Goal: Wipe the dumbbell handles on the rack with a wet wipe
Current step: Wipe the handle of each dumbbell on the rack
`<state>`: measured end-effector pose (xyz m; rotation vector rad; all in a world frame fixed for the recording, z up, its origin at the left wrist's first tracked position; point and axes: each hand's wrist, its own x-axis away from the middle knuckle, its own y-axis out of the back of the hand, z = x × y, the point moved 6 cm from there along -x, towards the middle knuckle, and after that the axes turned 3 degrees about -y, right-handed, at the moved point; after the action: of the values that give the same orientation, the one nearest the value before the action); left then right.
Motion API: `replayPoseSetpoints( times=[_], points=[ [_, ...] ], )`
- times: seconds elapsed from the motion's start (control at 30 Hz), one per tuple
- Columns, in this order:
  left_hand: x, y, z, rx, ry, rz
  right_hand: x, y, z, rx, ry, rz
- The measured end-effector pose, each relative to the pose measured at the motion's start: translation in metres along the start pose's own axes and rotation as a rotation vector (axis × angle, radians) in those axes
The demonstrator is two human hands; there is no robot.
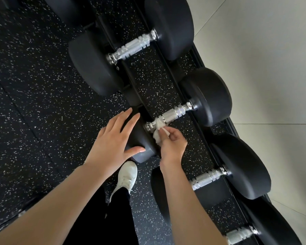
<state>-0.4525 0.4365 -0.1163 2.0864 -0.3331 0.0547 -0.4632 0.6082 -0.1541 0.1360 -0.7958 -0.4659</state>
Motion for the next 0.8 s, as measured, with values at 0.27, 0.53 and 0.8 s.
replayPoseSetpoints(
  times=[0.27, 0.53, 0.8],
  points=[
    [0.000, -0.004, 0.003, 0.056, -0.004, 0.022, -0.005, 0.015, 0.030, -0.174, 0.021, -0.318],
    [0.001, -0.003, 0.002, 0.071, 0.002, 0.021, -0.023, 0.022, 0.051, -0.395, -0.109, -0.521],
    [0.002, -0.003, 0.003, 0.076, 0.000, 0.022, -0.021, 0.012, 0.042, -0.494, -0.128, -0.228]
  ],
)
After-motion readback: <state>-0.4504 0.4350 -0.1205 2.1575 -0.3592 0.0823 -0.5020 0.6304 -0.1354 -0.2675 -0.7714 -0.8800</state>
